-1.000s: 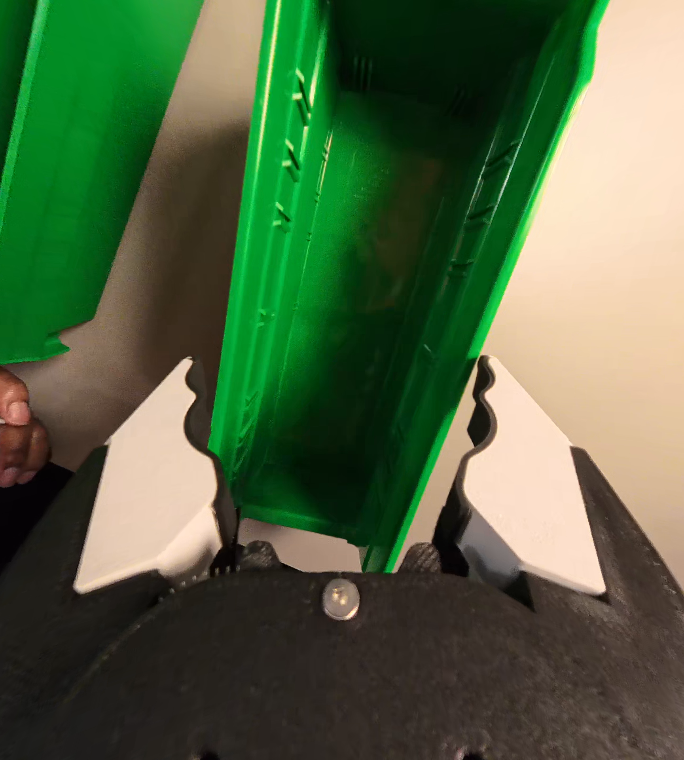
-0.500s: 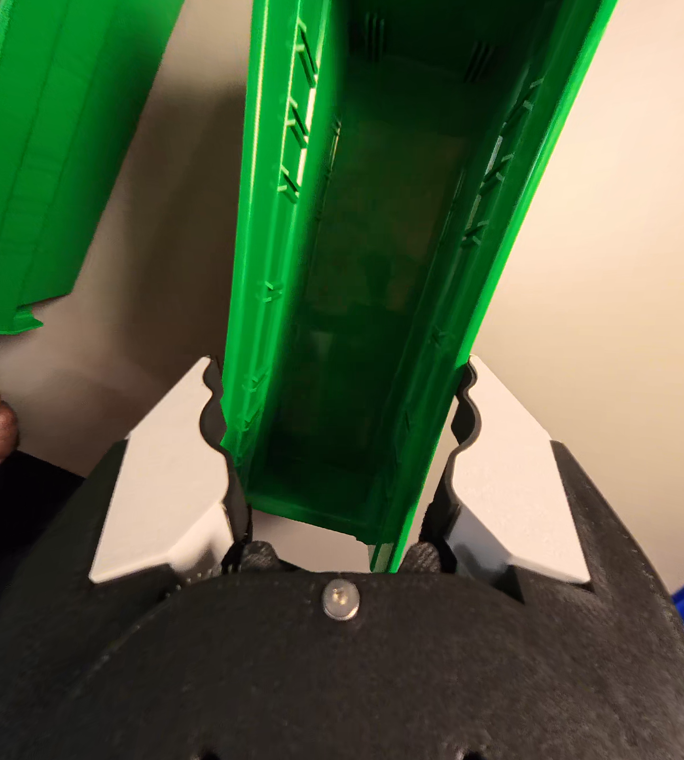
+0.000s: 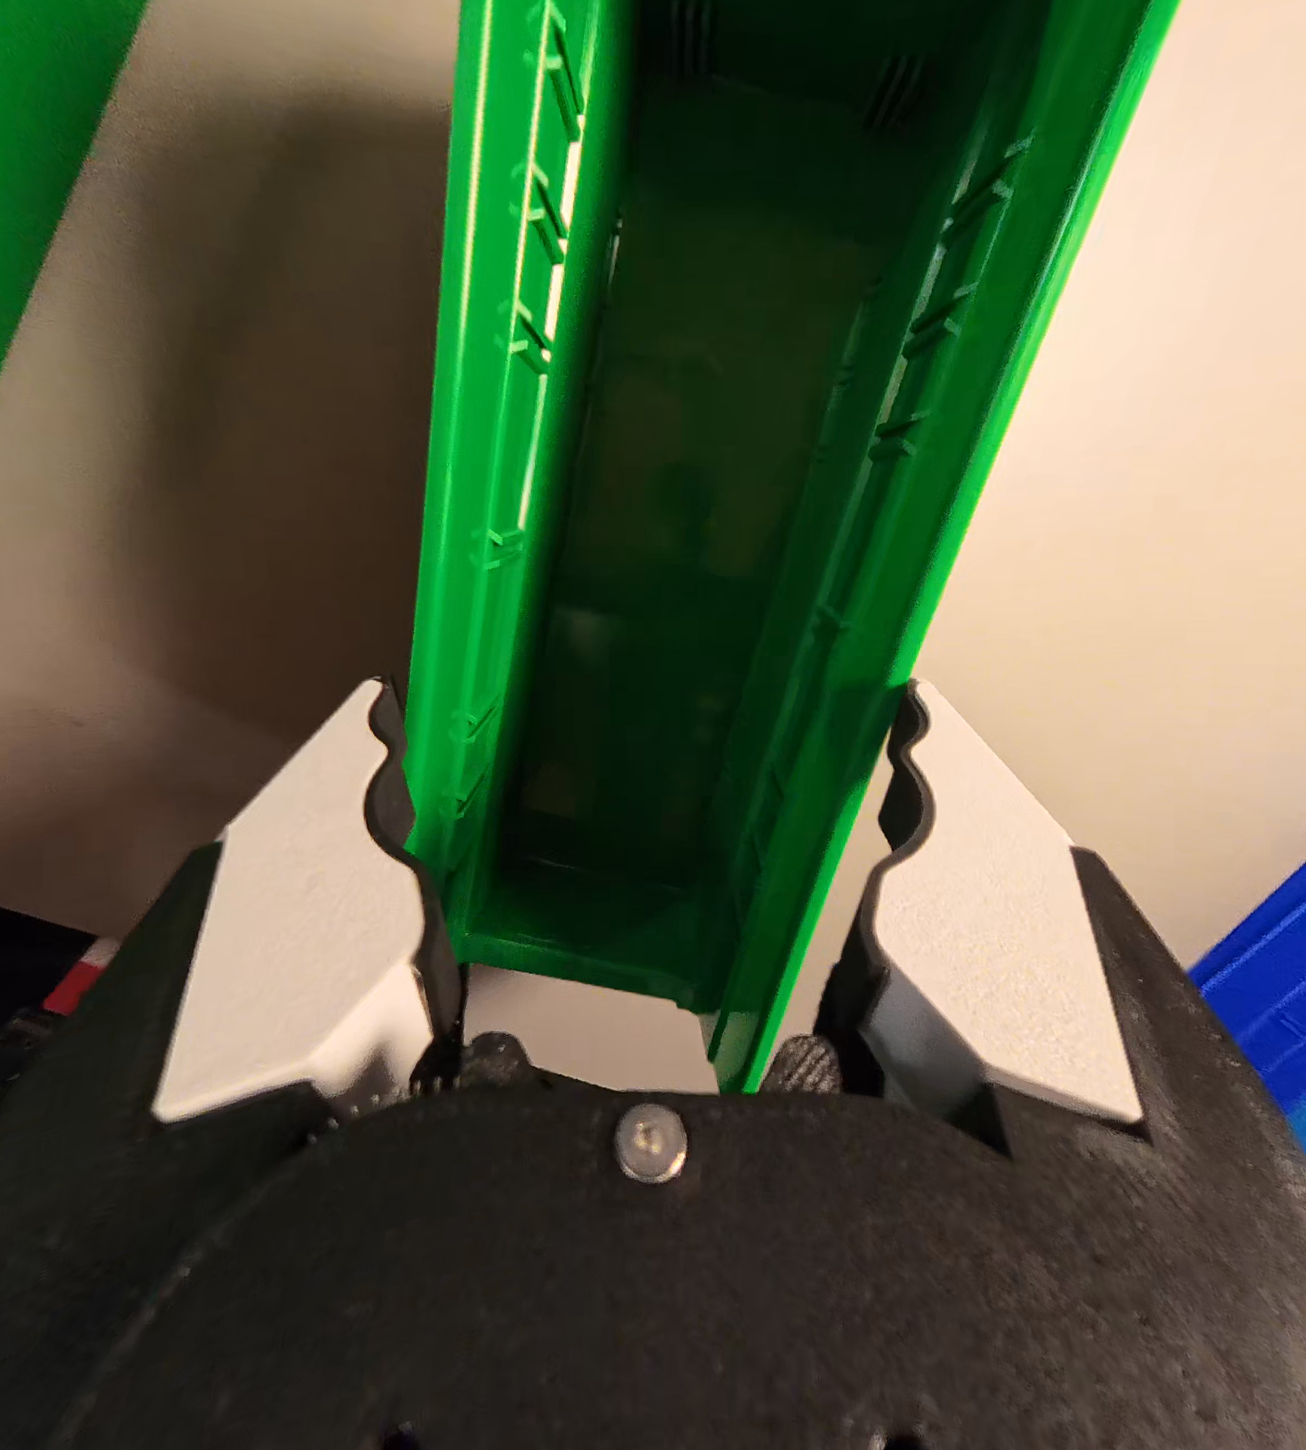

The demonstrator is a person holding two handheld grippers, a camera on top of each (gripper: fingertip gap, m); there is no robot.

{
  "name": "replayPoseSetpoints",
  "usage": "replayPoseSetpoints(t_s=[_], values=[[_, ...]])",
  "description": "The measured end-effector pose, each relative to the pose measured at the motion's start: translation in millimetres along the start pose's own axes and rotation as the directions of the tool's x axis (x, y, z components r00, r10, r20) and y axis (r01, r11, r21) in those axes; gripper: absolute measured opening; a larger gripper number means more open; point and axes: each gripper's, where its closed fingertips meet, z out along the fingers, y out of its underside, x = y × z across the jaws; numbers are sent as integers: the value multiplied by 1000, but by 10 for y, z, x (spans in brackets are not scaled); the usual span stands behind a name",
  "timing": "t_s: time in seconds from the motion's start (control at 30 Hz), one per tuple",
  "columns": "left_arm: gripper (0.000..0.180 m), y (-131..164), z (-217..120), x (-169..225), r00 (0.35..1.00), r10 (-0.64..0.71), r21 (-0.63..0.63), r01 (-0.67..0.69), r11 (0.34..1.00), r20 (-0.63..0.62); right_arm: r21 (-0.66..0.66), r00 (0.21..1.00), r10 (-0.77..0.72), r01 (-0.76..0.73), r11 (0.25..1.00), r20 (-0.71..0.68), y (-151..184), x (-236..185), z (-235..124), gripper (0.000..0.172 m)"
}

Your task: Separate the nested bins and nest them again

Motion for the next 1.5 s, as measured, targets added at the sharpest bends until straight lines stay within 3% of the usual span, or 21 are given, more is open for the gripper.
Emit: replayPoseSetpoints(t_s=[0.17,0.4,0.53,0.83,1.5], values=[[82,3,1,-1,1000,1,-1,-1,1000,0,-19,997,-15,14,1000,-75,52,155,-72,107],[81,-1,-2,1,1000,2,1,-2,1000,0,29,997,83,-83,996,-1,21,265,-56,122],[81,-1,-2,-1,1000,0,0,0,1000,0,-19,993,96,-95,995,72,104,219,69,124],[81,-2,-3,-4,1000,-4,1,4,1000,-1,5,996,69,-69,998,63,67,192,25,104],[81,-6,-6,-1,1000,-5,3,5,1000,-2,102,993,35,-46,994,110,-146,-115,-223,101]])
